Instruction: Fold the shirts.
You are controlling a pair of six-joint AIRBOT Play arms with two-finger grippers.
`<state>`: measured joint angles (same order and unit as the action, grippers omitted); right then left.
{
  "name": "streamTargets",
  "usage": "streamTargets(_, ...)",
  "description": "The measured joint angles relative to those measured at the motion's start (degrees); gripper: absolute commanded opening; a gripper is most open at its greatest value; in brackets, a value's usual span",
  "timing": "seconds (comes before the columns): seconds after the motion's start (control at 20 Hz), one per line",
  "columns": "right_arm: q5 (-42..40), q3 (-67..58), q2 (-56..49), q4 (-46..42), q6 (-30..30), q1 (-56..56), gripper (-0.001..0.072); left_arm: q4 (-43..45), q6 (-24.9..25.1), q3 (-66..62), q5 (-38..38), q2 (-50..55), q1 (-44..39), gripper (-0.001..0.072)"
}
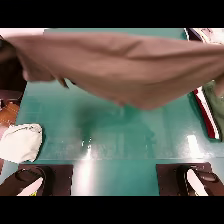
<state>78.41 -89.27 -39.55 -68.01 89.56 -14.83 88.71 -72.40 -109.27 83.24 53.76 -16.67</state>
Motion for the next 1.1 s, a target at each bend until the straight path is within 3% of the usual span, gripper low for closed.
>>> streamTargets(0.3, 9.0, -17.2, -4.5, -0.2, 0.0, -2.8, 0.0016, -4.4, -1.8, -10.7, 0.2, -0.3, 0.0, 0.0029)
streamTargets(0.45, 17.8, -22.1, -10.9, 0.2, 1.2, -3.1, 0.0016, -6.5, -2.0, -6.1, 0.1, 0.2, 0.0, 0.0029)
streamTargets(0.6, 22.4, -18.9, -17.0, 3.7, 1.8, -1.6, 0.0016, -7.3, -2.0, 3.2, 1.2, 2.3, 0.0, 0.0029)
streamTargets(0.75, 22.1, -10.6, -22.5, 6.1, 1.8, 2.8, 0.0016, -7.7, -1.0, 14.2, 1.9, 5.6, 0.0, 0.003)
streamTargets(1.0, 8.5, 2.1, -29.9, 7.3, 1.0, 8.7, 0.0025, -8.0, 0.1, 26.6, -0.7, 10.6, 0.0, 0.003)
streamTargets(1.05, 4.8, 3.6, -31.1, 7.5, 0.6, 9.3, 0.009, -8.0, 0.1, 27.7, -1.4, 11.2, 0.0, 0.003)
streamTargets(1.1, 1.8, 4.6, -32.1, 7.6, 0.1, 9.6, 0.0441, -8.0, 0.2, 28.4, -2.1, 11.5, 0.0, 0.0031)
